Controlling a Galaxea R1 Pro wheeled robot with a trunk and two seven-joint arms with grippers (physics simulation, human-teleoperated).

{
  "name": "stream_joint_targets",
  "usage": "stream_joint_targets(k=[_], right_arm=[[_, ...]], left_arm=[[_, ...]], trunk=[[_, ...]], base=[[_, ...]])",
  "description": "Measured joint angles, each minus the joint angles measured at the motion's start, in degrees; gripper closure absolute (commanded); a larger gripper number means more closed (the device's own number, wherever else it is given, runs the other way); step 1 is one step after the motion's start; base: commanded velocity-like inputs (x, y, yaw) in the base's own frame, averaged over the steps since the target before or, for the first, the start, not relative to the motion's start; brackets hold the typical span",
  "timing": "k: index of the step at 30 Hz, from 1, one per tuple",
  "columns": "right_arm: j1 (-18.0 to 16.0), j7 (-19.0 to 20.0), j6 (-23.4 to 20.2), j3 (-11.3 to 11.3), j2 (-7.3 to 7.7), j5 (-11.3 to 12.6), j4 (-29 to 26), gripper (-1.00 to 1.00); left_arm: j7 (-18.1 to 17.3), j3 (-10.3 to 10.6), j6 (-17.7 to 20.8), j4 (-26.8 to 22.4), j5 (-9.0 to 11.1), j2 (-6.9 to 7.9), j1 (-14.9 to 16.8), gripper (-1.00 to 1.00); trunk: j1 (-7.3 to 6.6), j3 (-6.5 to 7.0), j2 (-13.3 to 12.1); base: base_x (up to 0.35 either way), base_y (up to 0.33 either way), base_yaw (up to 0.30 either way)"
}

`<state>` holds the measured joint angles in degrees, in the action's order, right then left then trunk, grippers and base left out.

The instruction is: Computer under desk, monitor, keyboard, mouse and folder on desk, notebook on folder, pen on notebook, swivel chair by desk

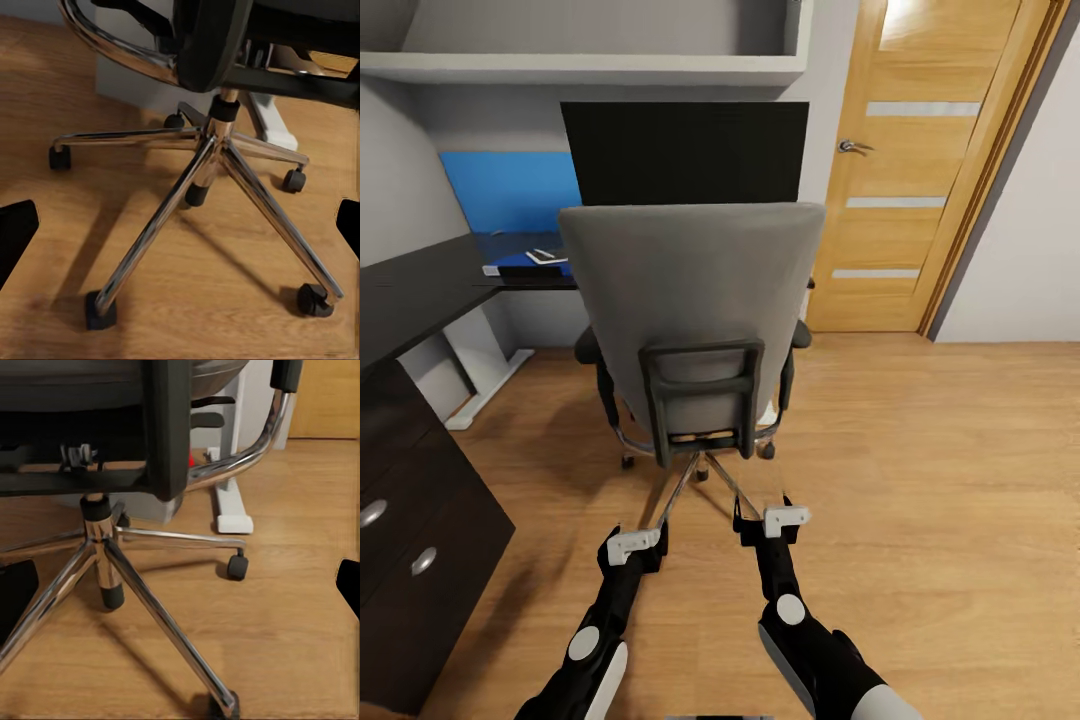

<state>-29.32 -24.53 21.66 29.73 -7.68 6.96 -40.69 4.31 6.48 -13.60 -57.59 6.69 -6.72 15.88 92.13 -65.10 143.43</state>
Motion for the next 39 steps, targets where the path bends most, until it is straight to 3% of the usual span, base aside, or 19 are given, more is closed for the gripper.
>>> stream_joint_targets(k=[39], right_arm=[[0.0, 0.0, 0.0, -0.4, -0.1, 0.5, 1.4, -1.0]], left_arm=[[0.2, -0.1, 0.2, 0.1, 0.2, 0.0, 0.0, -1.0]], trunk=[[0.0, 0.0, 0.0]], base=[[-0.323, 0.0, 0.0]])
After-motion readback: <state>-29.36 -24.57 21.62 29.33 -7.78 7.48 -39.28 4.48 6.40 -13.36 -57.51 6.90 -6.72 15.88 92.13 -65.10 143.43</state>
